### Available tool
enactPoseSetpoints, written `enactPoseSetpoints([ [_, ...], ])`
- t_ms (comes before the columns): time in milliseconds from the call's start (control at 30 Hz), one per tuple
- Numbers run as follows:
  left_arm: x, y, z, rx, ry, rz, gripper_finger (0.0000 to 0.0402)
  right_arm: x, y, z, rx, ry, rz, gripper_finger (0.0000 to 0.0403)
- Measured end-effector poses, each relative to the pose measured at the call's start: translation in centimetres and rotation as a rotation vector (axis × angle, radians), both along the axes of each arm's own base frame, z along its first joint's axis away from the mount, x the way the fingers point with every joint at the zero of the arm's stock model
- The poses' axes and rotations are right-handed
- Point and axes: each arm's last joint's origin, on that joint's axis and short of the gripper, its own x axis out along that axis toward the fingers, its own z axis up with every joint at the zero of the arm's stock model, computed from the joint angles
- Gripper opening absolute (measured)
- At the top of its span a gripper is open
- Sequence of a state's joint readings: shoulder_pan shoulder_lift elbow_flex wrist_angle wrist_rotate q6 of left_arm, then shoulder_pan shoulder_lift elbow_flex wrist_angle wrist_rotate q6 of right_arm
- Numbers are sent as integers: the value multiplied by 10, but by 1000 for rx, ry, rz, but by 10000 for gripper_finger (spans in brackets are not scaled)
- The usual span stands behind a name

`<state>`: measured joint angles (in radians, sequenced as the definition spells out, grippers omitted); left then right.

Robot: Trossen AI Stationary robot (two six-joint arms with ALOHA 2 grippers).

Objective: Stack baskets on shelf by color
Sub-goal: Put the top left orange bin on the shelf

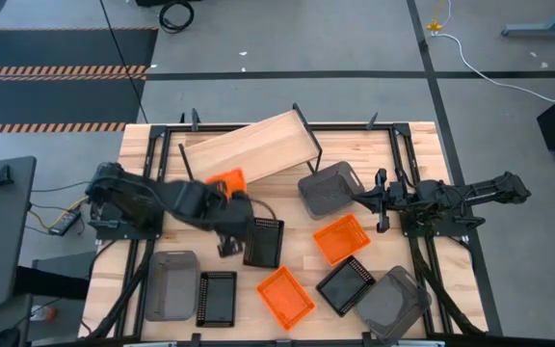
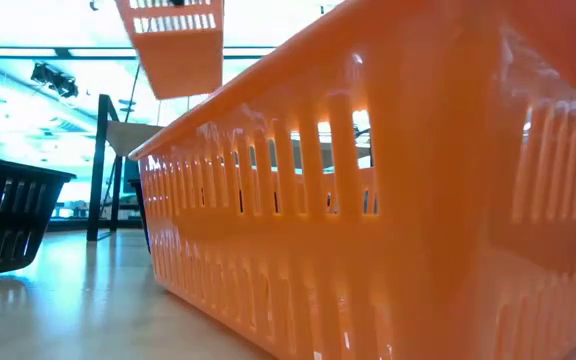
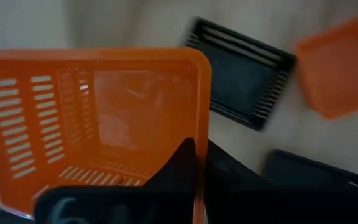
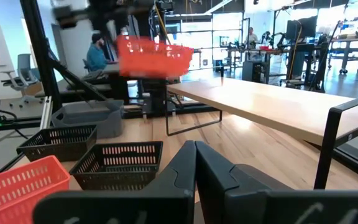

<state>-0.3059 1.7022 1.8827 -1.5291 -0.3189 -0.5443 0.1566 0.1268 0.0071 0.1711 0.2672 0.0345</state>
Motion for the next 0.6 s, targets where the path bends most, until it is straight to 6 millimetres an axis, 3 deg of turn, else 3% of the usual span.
enactPoseSetpoints([
  [300,8,56,2,85,50,92,11,0,0,0,19,-2,1,12],
  [600,9,97,-44,93,271,132,14,0,0,0,122,-13,6,12],
])
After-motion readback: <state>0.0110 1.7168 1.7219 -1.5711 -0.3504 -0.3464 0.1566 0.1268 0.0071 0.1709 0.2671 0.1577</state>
